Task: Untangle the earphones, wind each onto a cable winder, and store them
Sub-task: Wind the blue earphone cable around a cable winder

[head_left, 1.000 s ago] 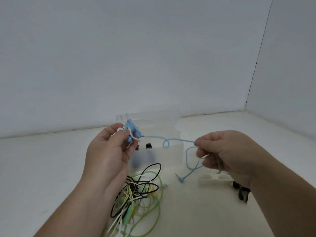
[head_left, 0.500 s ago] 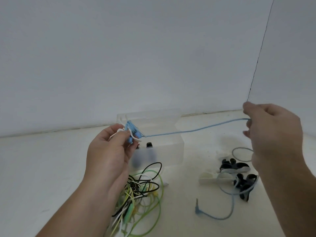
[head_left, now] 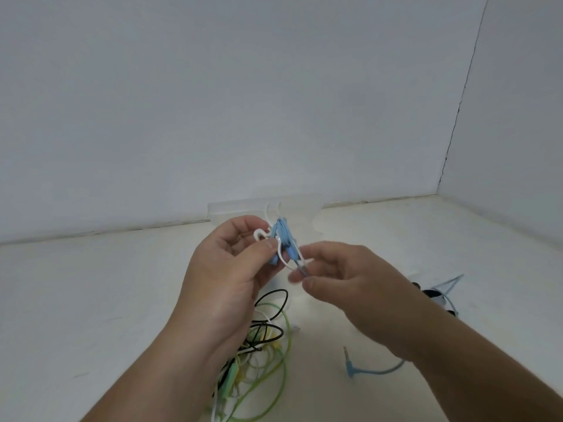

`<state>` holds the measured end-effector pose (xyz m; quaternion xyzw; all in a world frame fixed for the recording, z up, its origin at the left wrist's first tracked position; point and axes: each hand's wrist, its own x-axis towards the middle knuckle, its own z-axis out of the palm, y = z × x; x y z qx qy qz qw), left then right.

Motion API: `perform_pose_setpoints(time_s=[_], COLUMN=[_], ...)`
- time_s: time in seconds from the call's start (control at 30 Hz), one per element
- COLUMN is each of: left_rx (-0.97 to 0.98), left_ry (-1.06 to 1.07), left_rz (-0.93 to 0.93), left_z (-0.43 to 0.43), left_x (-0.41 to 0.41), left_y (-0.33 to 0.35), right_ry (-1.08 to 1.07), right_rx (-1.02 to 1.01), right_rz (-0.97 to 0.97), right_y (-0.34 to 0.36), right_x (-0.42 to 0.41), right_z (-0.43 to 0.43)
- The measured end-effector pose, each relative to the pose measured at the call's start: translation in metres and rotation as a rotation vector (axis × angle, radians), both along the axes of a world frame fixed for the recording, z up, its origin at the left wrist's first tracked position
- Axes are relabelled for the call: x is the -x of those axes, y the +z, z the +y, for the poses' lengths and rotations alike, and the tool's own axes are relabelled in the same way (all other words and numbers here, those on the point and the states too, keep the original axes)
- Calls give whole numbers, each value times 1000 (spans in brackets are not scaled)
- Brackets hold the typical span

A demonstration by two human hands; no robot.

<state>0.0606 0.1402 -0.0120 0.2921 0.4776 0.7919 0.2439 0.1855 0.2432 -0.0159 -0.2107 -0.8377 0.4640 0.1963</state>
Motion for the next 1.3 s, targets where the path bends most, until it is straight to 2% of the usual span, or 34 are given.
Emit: perform_pose_setpoints(time_s=[0.23, 0.33, 0.5, 0.6, 0.8, 0.9, 1.0, 1.17, 1.23, 1.3], left_rx=[25, 82, 203, 228, 264, 329, 357, 269, 214, 166], left_ry=[13, 82, 162, 130, 71, 17, -89, -303, -354, -355], left_rz=[36, 169, 361, 399, 532, 583, 563, 475, 438, 415], left_z=[1, 0, -5, -6, -5, -4, -5, -8, -7, -6], left_x=[2, 5, 4, 3, -5, -3, -3, -4, -4, -2], left_y=[-3, -4, -6, -5, -7, -9, -11, -6, -5, -7], right_ry=[30, -40, -93, -123, 98, 2, -196, -349, -375, -357], right_rx=[-6, 45, 11, 66, 0, -34, -119, -316, -279, -154], right_rz=[-26, -2, 80, 154, 132, 220, 274, 261, 266, 222], right_y=[5, 9, 15, 16, 18, 20, 23, 18, 16, 16], right_x=[0, -1, -4, -7, -10, -13, -17, -12, -12, -13], right_z=[-11, -11, -9, -5, -11, -6, 3, 10, 13, 13])
